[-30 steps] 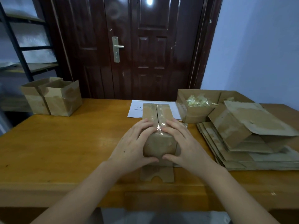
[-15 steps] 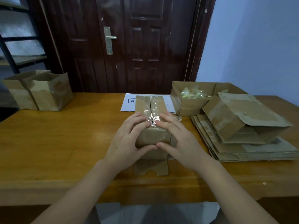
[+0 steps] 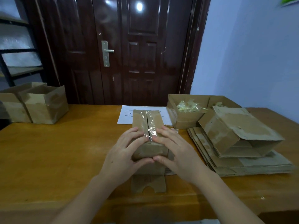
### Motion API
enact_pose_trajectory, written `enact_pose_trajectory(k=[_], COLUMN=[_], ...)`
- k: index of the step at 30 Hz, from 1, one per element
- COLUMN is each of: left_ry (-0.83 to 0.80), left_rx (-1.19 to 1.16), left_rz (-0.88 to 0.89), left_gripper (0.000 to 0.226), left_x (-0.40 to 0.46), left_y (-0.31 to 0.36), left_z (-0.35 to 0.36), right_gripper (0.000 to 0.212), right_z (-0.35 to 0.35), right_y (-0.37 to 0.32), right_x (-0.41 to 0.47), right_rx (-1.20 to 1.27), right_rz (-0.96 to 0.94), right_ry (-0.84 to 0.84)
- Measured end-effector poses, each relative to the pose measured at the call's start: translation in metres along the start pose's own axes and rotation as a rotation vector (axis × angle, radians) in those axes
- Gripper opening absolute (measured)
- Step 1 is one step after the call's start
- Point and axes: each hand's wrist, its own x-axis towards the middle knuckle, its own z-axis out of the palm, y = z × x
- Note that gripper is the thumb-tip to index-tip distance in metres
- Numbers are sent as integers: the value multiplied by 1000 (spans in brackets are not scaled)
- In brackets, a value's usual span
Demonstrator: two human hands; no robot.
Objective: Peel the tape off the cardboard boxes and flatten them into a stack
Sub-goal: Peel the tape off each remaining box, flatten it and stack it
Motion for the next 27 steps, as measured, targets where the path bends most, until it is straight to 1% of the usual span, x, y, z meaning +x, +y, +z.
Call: enact_pose_trajectory(k=[6, 11, 14, 16, 18, 20, 24, 27], left_ry=[9, -14, -38, -43, -54, -60, -9, -27], left_rx=[-18, -18, 57, 75, 68, 71, 57, 62], left_rz=[-6, 2, 69, 130, 185, 243, 306, 300], left_gripper=[61, 63, 66, 64, 56, 44, 19, 14], left_x=[1, 3, 10, 14, 16, 15, 9, 5], left_y=[4, 6, 8, 11, 12, 13, 13, 14], left_z=[-2, -6, -14, -18, -20, -20, -18, -19], right_gripper=[53, 57, 62, 63, 63, 63, 60, 61], right_z=[-4, -4, -4, -5, -4, -2, 0, -1], right_y=[-2, -1, 0, 1, 2, 2, 1, -2], right_x=[3, 1, -1, -2, -2, -2, -2, -3], right_rx=[-36, 1, 32, 32, 33, 36, 87, 116], right_rz=[-24, 35, 58, 58, 70, 83, 89, 81], right_ry=[28, -25, -53, -61, -63, -70, -54, -40])
